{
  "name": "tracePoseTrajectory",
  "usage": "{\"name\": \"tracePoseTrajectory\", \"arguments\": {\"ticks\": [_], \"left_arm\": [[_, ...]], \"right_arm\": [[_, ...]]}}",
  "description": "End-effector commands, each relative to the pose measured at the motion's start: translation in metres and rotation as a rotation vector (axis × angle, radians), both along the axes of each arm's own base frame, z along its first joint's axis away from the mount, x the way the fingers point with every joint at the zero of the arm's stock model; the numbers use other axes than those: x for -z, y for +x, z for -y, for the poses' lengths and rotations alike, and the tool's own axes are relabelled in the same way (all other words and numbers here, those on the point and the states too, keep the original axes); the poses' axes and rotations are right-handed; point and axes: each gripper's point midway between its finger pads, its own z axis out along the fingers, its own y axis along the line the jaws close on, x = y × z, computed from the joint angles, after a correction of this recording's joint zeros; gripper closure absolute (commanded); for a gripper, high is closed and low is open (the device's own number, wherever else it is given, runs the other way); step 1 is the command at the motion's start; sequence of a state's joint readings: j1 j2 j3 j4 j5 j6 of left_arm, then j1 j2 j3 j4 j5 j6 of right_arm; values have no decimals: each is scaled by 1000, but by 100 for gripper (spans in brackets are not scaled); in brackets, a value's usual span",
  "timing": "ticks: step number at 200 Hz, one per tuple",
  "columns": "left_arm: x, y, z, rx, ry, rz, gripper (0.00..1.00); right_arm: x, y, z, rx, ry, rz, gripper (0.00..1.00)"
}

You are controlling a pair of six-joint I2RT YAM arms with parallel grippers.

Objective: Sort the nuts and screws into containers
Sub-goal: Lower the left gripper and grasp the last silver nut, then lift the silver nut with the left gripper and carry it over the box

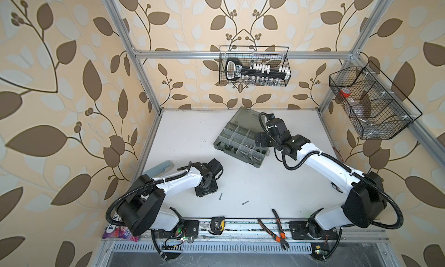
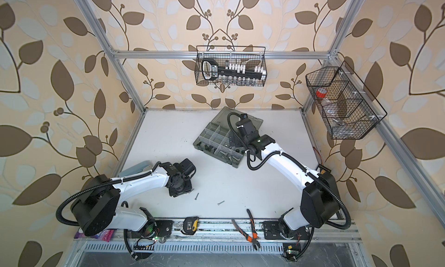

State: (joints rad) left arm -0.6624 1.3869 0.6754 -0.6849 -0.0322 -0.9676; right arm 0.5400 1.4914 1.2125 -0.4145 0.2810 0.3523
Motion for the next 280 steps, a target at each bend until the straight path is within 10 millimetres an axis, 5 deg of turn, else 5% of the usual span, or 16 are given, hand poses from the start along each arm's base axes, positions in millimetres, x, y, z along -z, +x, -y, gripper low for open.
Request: {"name": "tracePoseTrajectory", "arguments": {"ticks": [1,77,156,208,280], "left_arm": [[-3,-3,2,10,6,-17,59],[-4,-2,-1,-9,6,5,76],[-48,28,-1,-2,26,161,80],[-91,86,40,79,-50,323,80],[-145,180,132,281,-174,486,79]], "right_arm": [[-9,-2,5,20,15,26,0],[-12,-3,7,31,16,35,0],[-27,-7,19,71,23,86,0],[-41,-15,33,125,35,137,0],[-46,-37,60,211,37,180,0]]}}
